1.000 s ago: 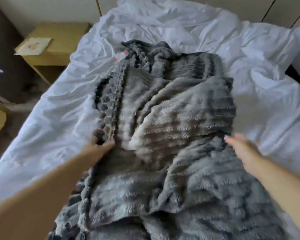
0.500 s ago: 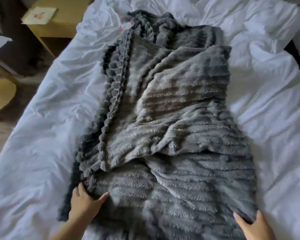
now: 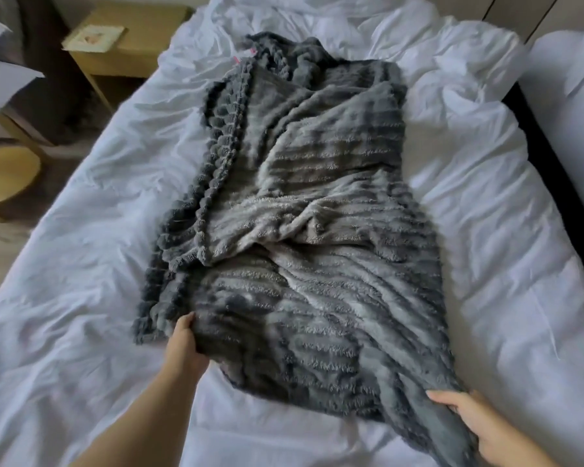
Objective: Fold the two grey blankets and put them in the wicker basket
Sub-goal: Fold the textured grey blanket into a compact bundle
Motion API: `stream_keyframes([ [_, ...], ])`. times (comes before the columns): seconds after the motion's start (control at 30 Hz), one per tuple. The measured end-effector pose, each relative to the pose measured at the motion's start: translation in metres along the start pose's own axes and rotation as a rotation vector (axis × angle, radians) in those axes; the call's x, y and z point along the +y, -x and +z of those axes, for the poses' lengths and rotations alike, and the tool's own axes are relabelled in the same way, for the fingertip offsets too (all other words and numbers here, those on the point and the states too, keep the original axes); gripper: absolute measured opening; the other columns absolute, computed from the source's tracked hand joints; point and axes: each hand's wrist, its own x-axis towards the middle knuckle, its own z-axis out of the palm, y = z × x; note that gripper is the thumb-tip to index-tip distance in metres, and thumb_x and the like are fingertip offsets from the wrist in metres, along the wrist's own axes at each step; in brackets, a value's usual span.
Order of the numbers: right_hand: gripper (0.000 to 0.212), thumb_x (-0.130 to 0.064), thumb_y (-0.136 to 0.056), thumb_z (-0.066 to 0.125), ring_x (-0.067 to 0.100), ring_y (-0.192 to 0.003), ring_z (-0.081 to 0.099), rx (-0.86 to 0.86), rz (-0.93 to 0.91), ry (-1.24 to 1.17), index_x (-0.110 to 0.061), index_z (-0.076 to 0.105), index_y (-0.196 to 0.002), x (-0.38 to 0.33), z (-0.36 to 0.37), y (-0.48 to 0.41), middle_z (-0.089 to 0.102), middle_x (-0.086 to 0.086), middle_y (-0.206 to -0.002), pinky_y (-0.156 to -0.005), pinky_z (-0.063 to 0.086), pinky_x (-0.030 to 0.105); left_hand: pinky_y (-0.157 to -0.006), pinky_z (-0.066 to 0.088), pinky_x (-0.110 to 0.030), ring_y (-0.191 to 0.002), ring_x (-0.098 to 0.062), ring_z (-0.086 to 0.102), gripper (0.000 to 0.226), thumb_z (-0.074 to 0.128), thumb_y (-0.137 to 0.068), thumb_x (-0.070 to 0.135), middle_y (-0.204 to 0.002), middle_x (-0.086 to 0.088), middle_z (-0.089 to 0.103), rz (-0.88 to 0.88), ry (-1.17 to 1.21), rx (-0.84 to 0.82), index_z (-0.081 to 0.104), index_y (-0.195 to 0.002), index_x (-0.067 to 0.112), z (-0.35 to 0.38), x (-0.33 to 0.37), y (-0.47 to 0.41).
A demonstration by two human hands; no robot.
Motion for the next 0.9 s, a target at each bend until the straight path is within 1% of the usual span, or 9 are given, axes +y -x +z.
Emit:
stream_keyframes([
  [0.13,0.011,-0.013,-0.086,0.064,0.029,-0.047,0.065,-0.084,-0.017,-0.321,-0.003,0.066,-0.089,0.013,-0.028,0.026,0.07,0.014,-0.059,-0.063,0.048,0.037,-0.067,0.047,-0.041,-0.087,-0.026,0.06,0.026,0.04,-0.095,0.024,-0.091,-0.012,0.068,-0.03,0.047,-0.134,0.062,-0.102,0.012,-0.013,-0.004,0.054],
  [0.27,0.026,-0.017,-0.088,0.062,0.038,-0.096,0.064,-0.145,0.065,-0.344,-0.002,0.062,-0.109,0.039,-0.039,0.066,0.067,0.021,-0.107,-0.093,0.048,0.05,-0.064,0.045,-0.042,-0.081,-0.028,0.058,0.021,0.043,-0.095,0.02,-0.082,-0.015,0.069,-0.042,0.034,-0.099,0.061,-0.094,0.01,-0.053,-0.018,0.115],
  [0.33,0.028,-0.009,-0.087,0.058,0.039,-0.088,0.067,-0.279,0.085,-0.254,0.007,0.064,-0.109,0.055,-0.04,0.09,0.068,0.027,-0.102,-0.09,0.05,0.049,-0.065,0.045,-0.044,-0.081,-0.029,0.058,0.022,0.044,-0.095,0.021,-0.081,-0.016,0.07,-0.051,0.032,-0.09,0.061,-0.094,0.009,-0.08,-0.029,0.14],
  [0.43,0.028,-0.012,-0.087,0.057,0.041,-0.095,0.066,-0.291,0.007,-0.234,0.006,0.066,-0.106,0.071,-0.051,0.118,0.068,0.029,-0.104,-0.089,0.05,0.048,-0.07,0.048,-0.045,-0.083,-0.029,0.061,0.021,0.051,-0.094,0.023,-0.07,-0.014,0.073,-0.04,0.063,-0.098,0.064,-0.104,0.011,-0.119,-0.044,0.17],
  [0.57,0.035,-0.021,-0.086,0.052,0.035,-0.057,0.07,-0.275,-0.133,-0.542,0.001,0.075,-0.072,0.097,-0.069,0.141,0.072,0.022,-0.074,-0.058,0.059,0.044,-0.077,0.05,-0.041,-0.088,-0.027,0.063,0.029,0.055,-0.091,0.021,-0.077,-0.012,0.074,0.043,0.09,-0.175,0.062,-0.117,0.01,-0.156,-0.063,0.203],
  [0.67,0.036,-0.017,-0.089,0.053,0.034,-0.064,0.071,-0.282,-0.177,-0.551,0.005,0.076,-0.073,0.132,-0.065,0.151,0.072,0.022,-0.084,-0.062,0.059,0.044,-0.078,0.053,-0.045,-0.084,-0.029,0.065,0.032,0.059,-0.088,0.02,-0.086,-0.014,0.074,0.065,0.011,-0.174,0.063,-0.118,0.01,-0.184,-0.085,0.222],
  [0.73,0.032,-0.018,-0.095,0.053,0.038,-0.079,0.07,-0.231,-0.159,-0.411,0.007,0.072,-0.095,0.161,-0.059,0.155,0.071,0.027,-0.092,-0.07,0.058,0.048,-0.079,0.055,-0.046,-0.082,-0.031,0.067,0.031,0.063,-0.086,0.018,-0.102,-0.015,0.071,0.075,-0.02,-0.146,0.065,-0.116,0.011,-0.206,-0.096,0.233],
  [0.8,0.032,-0.02,-0.096,0.055,0.042,-0.097,0.065,-0.151,-0.137,-0.341,0.005,0.064,-0.114,0.193,-0.058,0.158,0.067,0.029,-0.107,-0.086,0.052,0.055,-0.08,0.055,-0.046,-0.084,-0.032,0.066,0.023,0.069,-0.08,0.013,-0.11,-0.019,0.068,0.102,-0.039,-0.092,0.069,-0.103,0.01,-0.233,-0.104,0.242],
  [0.9,0.035,-0.024,-0.095,0.058,0.042,-0.101,0.063,0.039,-0.132,-0.229,0.003,0.063,-0.116,0.248,-0.067,0.165,0.065,0.027,-0.112,-0.093,0.049,0.058,-0.084,0.054,-0.051,-0.088,-0.033,0.067,0.024,0.077,-0.071,0.007,-0.11,-0.02,0.068,0.228,-0.063,0.072,0.068,-0.093,0.008,-0.283,-0.116,0.251],
])
